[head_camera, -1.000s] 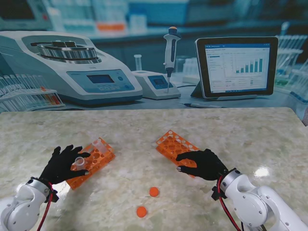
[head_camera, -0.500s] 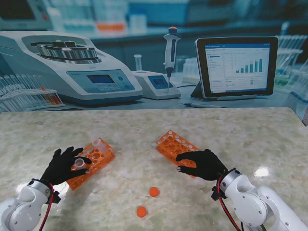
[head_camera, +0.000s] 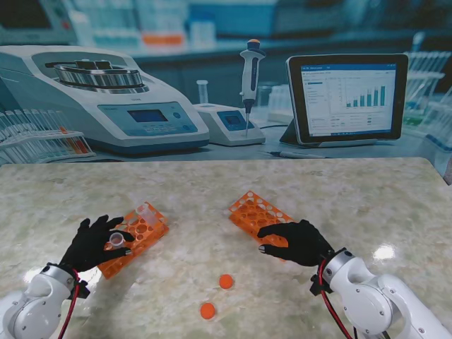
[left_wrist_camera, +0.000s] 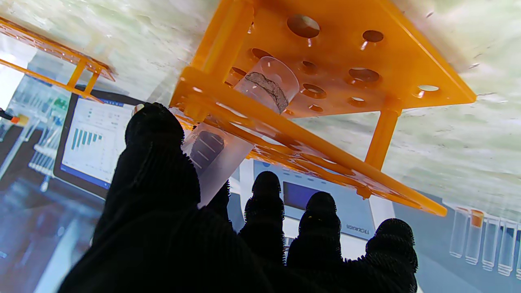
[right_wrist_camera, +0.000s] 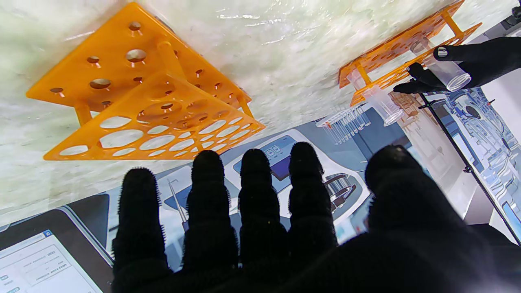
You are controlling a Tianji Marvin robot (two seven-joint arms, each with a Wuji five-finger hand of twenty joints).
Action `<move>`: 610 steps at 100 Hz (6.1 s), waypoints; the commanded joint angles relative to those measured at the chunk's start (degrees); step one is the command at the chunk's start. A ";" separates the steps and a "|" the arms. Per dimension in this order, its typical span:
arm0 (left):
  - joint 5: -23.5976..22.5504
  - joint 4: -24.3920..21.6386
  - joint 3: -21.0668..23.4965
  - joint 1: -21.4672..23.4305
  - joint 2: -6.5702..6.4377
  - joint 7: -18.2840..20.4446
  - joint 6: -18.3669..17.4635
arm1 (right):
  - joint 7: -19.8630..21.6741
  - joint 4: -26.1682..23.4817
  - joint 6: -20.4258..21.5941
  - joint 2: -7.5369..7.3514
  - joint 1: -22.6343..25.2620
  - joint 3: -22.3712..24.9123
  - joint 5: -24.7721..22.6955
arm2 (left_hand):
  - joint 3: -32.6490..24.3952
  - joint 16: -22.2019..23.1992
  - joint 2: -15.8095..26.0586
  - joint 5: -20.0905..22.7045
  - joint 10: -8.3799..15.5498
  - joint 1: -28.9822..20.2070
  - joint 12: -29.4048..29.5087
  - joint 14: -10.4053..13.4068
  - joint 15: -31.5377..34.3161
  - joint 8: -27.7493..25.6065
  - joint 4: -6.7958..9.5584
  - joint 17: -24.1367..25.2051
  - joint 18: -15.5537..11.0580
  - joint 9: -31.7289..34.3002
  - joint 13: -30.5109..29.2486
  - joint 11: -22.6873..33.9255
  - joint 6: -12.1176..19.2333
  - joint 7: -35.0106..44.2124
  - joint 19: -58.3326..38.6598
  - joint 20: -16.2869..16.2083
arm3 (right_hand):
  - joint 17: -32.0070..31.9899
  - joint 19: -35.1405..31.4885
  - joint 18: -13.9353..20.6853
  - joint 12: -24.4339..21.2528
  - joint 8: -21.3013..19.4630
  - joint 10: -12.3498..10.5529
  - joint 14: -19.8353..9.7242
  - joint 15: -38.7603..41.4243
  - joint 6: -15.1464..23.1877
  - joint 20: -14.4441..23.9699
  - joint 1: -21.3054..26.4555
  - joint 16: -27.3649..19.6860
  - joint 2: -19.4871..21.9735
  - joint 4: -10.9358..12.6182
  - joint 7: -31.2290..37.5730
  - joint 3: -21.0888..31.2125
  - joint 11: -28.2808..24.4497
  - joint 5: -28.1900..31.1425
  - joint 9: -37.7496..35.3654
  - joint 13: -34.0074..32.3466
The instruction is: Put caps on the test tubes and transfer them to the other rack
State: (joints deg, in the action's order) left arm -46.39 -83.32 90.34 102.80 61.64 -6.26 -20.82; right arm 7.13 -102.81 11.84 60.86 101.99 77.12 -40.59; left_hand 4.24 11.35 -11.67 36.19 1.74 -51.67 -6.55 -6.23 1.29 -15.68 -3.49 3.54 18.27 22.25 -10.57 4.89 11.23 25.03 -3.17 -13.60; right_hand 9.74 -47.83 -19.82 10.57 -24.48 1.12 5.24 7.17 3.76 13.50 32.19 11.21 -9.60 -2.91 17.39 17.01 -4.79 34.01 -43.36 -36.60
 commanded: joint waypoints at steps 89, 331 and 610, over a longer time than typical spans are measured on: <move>1.62 -1.63 1.60 1.25 0.76 -1.07 -1.43 | 0.30 -0.29 -0.12 0.03 0.41 -0.34 0.22 | -2.78 0.42 8.22 3.80 1.68 -6.40 -0.97 1.79 0.11 2.16 1.31 0.73 -1.41 1.88 -1.06 0.56 1.76 -0.81 3.24 1.56 | -0.74 0.71 0.21 0.50 -0.39 0.04 0.10 -0.91 -0.19 -0.13 0.03 0.83 1.53 0.91 -0.30 -0.85 -0.44 -0.76 -0.05 1.25; 1.61 -15.61 5.53 6.96 1.64 -2.40 -9.27 | 0.09 -0.74 0.88 0.05 1.13 0.16 0.40 | -2.22 4.08 14.60 6.82 -8.86 -8.10 -6.12 -7.93 5.45 -25.47 0.92 -6.21 8.36 24.40 -21.38 3.36 -1.43 14.19 -0.61 -1.10 | -0.56 0.60 0.28 0.54 -0.31 0.03 0.19 -0.90 -0.37 -0.10 0.15 0.79 1.62 0.91 -0.39 -1.04 -0.49 -0.83 -0.20 1.23; 21.81 -9.40 -21.90 -11.12 3.34 0.11 -5.14 | 1.63 -0.79 2.29 -0.37 -0.66 -3.80 0.94 | -10.97 47.15 -6.23 1.24 2.22 -8.45 -61.49 -0.22 41.28 -69.44 2.87 -25.27 1.77 32.71 -39.13 40.31 -16.56 50.39 -50.68 -18.24 | 0.83 -0.74 0.37 1.73 -0.91 0.58 1.23 1.27 0.15 0.78 3.76 2.63 -3.69 1.15 0.58 0.12 -1.92 -0.27 -1.86 -1.14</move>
State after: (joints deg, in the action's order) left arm -24.67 -92.87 68.85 91.93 64.45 -6.73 -25.90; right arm 8.51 -103.71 13.88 60.45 101.39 74.00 -39.02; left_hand -5.39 56.48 -17.57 34.45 -0.80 -57.07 -66.12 -6.25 40.72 -81.70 -1.50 -23.05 20.75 55.91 -51.56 44.07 -3.77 69.05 -51.56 -29.14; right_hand 10.47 -47.82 -19.82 11.13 -24.48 1.12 5.54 7.17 3.71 13.51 34.70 12.00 -11.09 -2.91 17.43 17.02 -5.89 34.02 -44.35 -36.60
